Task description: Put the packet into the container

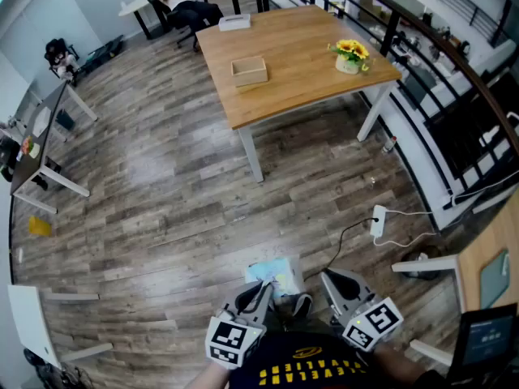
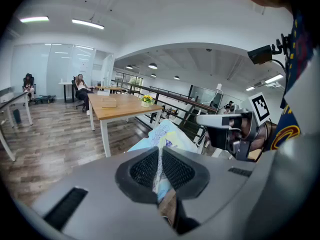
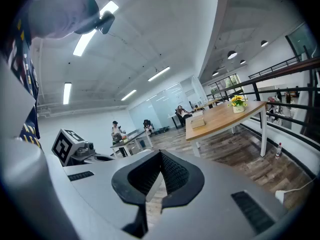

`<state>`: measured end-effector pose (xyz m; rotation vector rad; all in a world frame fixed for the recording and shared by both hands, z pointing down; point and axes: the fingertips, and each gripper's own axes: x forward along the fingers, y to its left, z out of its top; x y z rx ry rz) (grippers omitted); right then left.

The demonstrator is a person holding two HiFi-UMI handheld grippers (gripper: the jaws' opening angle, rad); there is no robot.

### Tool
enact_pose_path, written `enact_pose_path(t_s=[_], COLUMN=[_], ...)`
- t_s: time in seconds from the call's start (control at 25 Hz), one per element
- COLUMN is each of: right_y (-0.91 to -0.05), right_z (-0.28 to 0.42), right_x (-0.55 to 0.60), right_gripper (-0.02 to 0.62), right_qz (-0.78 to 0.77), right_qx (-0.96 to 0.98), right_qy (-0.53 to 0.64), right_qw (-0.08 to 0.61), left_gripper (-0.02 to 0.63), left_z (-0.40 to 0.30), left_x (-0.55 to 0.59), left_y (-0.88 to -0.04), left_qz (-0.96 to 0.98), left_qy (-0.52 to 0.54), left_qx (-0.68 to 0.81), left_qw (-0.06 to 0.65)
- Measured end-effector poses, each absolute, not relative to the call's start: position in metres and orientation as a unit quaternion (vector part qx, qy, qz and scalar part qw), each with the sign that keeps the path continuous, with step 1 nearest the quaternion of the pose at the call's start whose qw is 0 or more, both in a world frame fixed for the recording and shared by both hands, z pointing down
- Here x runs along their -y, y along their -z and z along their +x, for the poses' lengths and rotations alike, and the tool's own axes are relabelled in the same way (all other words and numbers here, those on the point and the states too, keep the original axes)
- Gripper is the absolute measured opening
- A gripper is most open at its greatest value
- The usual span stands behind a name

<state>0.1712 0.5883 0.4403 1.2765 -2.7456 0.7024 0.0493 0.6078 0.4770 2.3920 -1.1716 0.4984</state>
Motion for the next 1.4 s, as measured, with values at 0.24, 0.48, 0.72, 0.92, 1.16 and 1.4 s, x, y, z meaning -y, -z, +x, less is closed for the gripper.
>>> enact_pose_path(t_s=[0.24,0.48,0.72,0.92,1.16,1.4], right_y=[-0.438,-0.432,-0.418,-0.413,-0.414,-0.427], right_z=[0.143,0.109,0.072,0.044,0.013,0.002], right_x=[-0.574,-0.542,-0.513,-0.489,-0.454,-0.411], right_gripper=[0.011,0.01,0.012,0.016,0.116,0.133], right_qz=[0.413,0.444,0.476,0.472,0.439,0.415], right_qx=[0.884,0.872,0.857,0.858,0.869,0.875], right_qy=[-0.215,-0.203,-0.194,-0.2,-0.226,-0.243], right_qw=[0.026,0.037,0.021,0.027,0.043,0.063], left_gripper=[0.021,0.021,0.02,0.02,0.02,0.02], left_z=[0.021,-0.008,-0.051,-0.067,-0.073,-0.067], left_x=[-0.587,-0.554,-0.517,-0.486,-0.439,-0.392], left_y=[-0.46,-0.459,-0.454,-0.461,-0.462,-0.459], left_qz=[0.865,0.885,0.891,0.895,0.893,0.887], left_qy=[-0.189,-0.197,-0.198,-0.218,-0.235,-0.25], left_qx=[0.433,0.396,0.389,0.378,0.378,0.385], left_qw=[0.17,0.146,0.124,0.092,0.062,0.041])
